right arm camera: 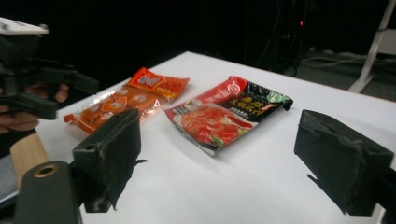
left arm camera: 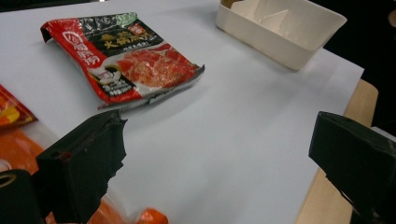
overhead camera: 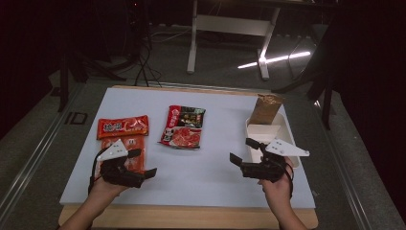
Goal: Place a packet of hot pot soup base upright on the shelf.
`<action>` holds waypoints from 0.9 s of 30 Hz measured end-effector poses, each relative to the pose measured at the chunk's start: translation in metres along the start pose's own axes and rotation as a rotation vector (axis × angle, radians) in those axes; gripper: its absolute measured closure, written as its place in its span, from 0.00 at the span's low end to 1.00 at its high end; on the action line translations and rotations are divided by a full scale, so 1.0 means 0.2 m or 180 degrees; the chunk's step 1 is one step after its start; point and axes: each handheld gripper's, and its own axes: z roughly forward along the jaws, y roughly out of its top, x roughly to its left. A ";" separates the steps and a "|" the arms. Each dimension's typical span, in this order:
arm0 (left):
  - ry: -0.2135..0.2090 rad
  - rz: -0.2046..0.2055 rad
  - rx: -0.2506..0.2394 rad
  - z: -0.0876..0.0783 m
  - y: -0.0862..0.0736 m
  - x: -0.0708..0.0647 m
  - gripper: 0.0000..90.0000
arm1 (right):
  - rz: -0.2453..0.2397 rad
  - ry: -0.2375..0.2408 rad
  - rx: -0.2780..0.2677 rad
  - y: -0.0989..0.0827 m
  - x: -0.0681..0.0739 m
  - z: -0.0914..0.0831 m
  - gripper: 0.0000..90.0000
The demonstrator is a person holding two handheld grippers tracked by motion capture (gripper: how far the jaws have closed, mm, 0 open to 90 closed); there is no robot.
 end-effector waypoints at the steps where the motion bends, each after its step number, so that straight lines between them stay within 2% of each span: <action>1: -0.0006 0.0016 0.0023 0.01 0.02 0.01 0.04 | -0.0006 -0.0010 -0.0032 -0.01 0.00 -0.02 0.20; 4: -0.0004 0.0021 0.0071 0.04 0.06 0.03 0.04 | -0.0045 -0.0032 -0.0011 -0.04 0.00 -0.04 0.20; 7: -0.0018 -0.0011 0.0074 0.08 0.12 0.07 0.04 | -0.0060 -0.0130 -0.0020 -0.07 0.00 -0.08 0.20; 9: -0.0018 -0.0011 0.0074 0.08 0.12 0.07 0.04 | -0.0064 -0.0145 -0.0020 -0.08 0.00 -0.08 0.20; 10: 0.0047 0.0010 0.0091 0.12 0.17 0.11 0.05 | -0.0093 -0.0153 -0.0019 -0.09 0.01 -0.10 0.20; 13: 0.0084 0.0004 0.0079 0.17 0.22 0.15 0.08 | -0.0151 -0.0154 -0.0046 -0.09 0.04 -0.12 0.20; 16: 0.0103 -0.0014 0.0085 0.23 0.26 0.20 0.15 | -0.0270 -0.0168 -0.0052 -0.09 0.07 -0.13 0.20; 19: 0.0196 0.0000 0.0132 0.30 0.29 0.23 0.23 | -0.0390 -0.0172 -0.0034 -0.09 0.09 -0.12 0.20; 21: 0.0196 0.0000 0.0132 0.30 0.29 0.23 0.24 | -0.0416 -0.0157 -0.0028 -0.10 0.10 -0.12 0.20; 22: 0.0258 -0.0059 0.0218 0.37 0.30 0.28 0.29 | -0.0454 -0.0149 0.0008 -0.10 0.10 -0.11 0.20; 24: 0.0323 -0.0108 0.0230 0.41 0.31 0.31 0.32 | -0.0458 -0.0131 0.0014 -0.11 0.10 -0.11 0.20; 25: 0.0358 -0.0125 0.0242 0.42 0.31 0.33 0.36 | -0.0464 -0.0139 0.0025 -0.11 0.10 -0.11 0.20; 27: 0.0358 -0.0125 0.0242 0.42 0.31 0.33 0.39 | -0.0463 -0.0141 0.0030 -0.11 0.10 -0.10 0.20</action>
